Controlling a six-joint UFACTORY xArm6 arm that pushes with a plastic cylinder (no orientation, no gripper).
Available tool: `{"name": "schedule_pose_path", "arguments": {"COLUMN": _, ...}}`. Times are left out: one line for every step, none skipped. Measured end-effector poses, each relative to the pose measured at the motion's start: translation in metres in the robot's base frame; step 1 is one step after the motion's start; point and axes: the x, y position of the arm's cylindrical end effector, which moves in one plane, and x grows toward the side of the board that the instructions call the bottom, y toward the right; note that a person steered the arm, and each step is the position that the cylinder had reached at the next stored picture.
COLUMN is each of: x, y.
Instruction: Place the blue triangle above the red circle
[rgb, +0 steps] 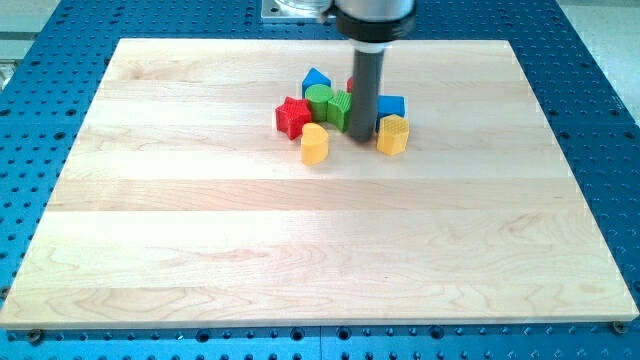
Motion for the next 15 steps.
{"name": "schedule_pose_path", "arguments": {"x": -0.044, "y": 0.022}}
{"name": "schedule_pose_path", "arguments": {"x": -0.086, "y": 0.031}}
{"name": "schedule_pose_path", "arguments": {"x": -0.088, "y": 0.001}}
{"name": "schedule_pose_path", "arguments": {"x": -0.08, "y": -0.031}}
{"name": "schedule_pose_path", "arguments": {"x": -0.089, "y": -0.044}}
{"name": "schedule_pose_path", "arguments": {"x": -0.12, "y": -0.075}}
{"name": "schedule_pose_path", "arguments": {"x": -0.122, "y": -0.097}}
{"name": "schedule_pose_path", "arguments": {"x": -0.116, "y": -0.139}}
{"name": "schedule_pose_path", "arguments": {"x": -0.095, "y": -0.117}}
{"name": "schedule_pose_path", "arguments": {"x": -0.095, "y": -0.06}}
{"name": "schedule_pose_path", "arguments": {"x": -0.091, "y": 0.016}}
{"name": "schedule_pose_path", "arguments": {"x": -0.094, "y": 0.032}}
{"name": "schedule_pose_path", "arguments": {"x": -0.063, "y": 0.029}}
{"name": "schedule_pose_path", "arguments": {"x": -0.055, "y": -0.008}}
{"name": "schedule_pose_path", "arguments": {"x": -0.044, "y": -0.03}}
